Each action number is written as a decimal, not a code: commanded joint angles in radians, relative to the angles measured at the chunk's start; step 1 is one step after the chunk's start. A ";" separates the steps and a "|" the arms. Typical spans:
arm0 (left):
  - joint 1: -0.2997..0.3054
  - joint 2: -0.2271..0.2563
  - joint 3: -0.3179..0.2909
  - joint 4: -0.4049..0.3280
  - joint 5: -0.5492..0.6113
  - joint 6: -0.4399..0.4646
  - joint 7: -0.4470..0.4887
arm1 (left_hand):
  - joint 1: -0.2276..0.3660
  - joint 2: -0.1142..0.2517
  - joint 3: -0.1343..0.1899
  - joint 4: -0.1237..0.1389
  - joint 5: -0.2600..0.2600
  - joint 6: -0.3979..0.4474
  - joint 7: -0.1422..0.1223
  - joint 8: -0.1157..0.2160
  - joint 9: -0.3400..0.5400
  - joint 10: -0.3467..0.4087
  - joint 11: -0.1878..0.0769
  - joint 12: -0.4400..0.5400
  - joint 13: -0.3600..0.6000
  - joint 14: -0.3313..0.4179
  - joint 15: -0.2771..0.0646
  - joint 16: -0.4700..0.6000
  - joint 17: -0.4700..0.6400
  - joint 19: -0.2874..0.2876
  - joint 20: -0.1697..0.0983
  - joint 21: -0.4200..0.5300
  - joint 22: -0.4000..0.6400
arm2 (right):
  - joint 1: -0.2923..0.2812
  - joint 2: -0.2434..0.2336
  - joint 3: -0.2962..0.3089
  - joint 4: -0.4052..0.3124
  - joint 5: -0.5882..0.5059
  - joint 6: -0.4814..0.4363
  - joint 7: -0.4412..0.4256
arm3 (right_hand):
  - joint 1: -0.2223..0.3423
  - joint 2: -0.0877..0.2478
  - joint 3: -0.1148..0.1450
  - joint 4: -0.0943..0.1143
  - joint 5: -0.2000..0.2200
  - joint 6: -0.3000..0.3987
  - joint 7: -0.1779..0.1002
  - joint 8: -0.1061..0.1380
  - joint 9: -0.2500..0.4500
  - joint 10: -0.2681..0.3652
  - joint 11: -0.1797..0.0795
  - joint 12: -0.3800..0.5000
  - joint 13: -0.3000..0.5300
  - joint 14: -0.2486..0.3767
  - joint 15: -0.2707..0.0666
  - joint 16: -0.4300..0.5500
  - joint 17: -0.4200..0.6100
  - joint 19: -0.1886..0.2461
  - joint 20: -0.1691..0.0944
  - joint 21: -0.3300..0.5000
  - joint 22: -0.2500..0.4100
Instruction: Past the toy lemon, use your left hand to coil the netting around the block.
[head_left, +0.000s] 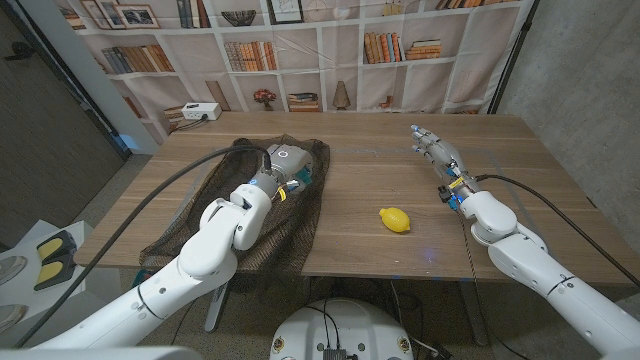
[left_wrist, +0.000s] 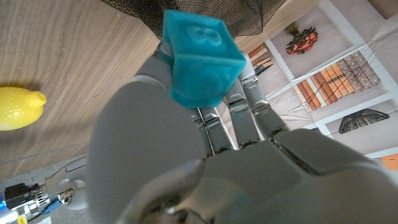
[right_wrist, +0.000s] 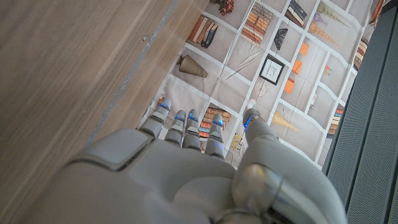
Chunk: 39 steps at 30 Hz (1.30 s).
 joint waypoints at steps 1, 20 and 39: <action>-0.043 0.048 0.002 0.059 0.024 -0.005 -0.015 | 0.197 0.181 -0.001 0.006 -0.009 0.033 0.015 0.007 0.003 0.018 -0.011 -0.005 0.150 0.120 -0.234 -0.011 0.004 -0.016 -0.030 0.010 -0.002 | 0.023 0.001 -0.017 0.024 0.010 -0.001 0.013 | 0.003 0.005 0.006 0.005 0.008 0.005 -0.003 0.001 0.004 0.005 0.005 0.002 0.001 0.004 0.002 0.005 -0.001 0.002 0.001 0.001 0.003; -0.160 0.033 0.066 0.202 0.060 0.010 -0.152 | 0.194 0.177 -0.006 0.009 -0.018 0.046 0.007 0.003 0.001 0.021 -0.010 -0.017 0.147 0.121 -0.235 -0.030 0.016 -0.042 -0.034 0.030 -0.025 | 0.064 0.022 -0.042 0.083 0.017 0.007 0.032 | 0.002 0.006 0.006 0.006 0.008 0.003 -0.002 -0.003 0.004 0.006 0.003 0.000 0.001 0.004 0.002 0.005 -0.001 0.002 0.001 0.001 0.003; -0.221 0.014 0.130 0.288 0.107 0.071 -0.286 | 0.193 0.178 -0.007 0.010 -0.019 0.045 0.004 -0.006 0.000 0.020 -0.007 -0.025 0.154 0.128 -0.235 -0.043 0.028 -0.060 -0.029 0.051 -0.048 | 0.088 0.028 -0.055 0.102 0.016 0.004 0.037 | 0.002 0.005 0.007 0.007 0.008 0.004 -0.002 -0.004 0.004 0.007 0.003 -0.002 0.001 0.005 0.003 0.005 -0.002 0.001 0.001 0.000 0.003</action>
